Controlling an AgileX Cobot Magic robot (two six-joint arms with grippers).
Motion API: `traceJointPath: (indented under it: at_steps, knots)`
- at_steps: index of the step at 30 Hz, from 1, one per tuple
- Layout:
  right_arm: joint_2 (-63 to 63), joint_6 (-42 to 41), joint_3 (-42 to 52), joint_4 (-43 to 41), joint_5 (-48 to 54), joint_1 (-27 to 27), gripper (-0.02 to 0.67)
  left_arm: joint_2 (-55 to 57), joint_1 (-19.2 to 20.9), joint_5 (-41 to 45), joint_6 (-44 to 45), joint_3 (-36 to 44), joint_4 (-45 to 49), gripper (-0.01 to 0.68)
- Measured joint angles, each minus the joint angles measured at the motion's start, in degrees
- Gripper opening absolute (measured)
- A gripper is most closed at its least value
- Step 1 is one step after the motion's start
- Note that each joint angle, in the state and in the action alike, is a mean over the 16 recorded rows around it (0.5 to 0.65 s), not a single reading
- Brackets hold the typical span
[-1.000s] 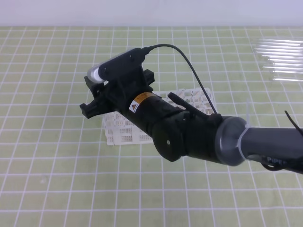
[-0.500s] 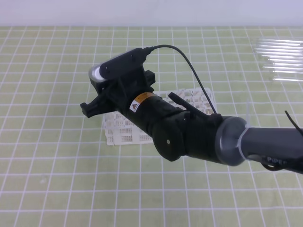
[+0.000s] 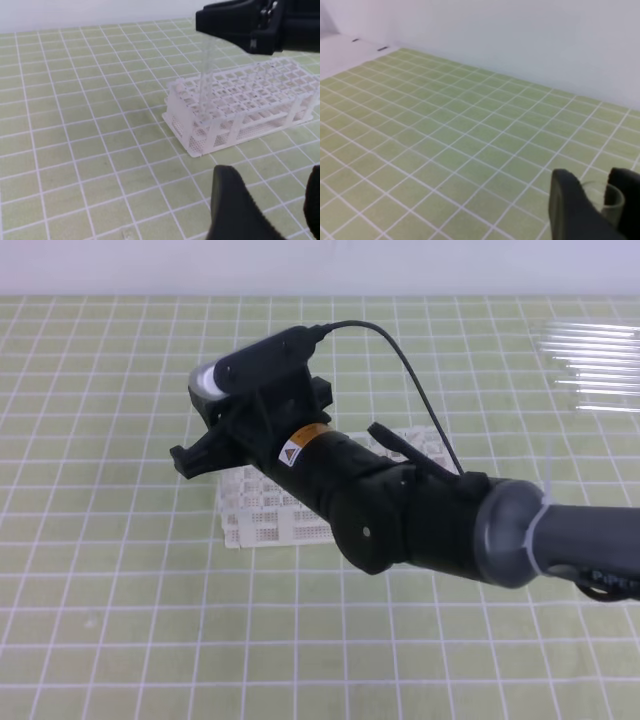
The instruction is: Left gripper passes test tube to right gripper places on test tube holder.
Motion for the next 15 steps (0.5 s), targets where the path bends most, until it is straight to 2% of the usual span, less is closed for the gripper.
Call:
traceJointPath:
  at_steps: [15]
  knots:
    - [-1.23,0.0,3.85,0.0,-1.38,0.0,0.143,-0.14,-0.01,0.15,0.02,0.0,-0.15,0.286]
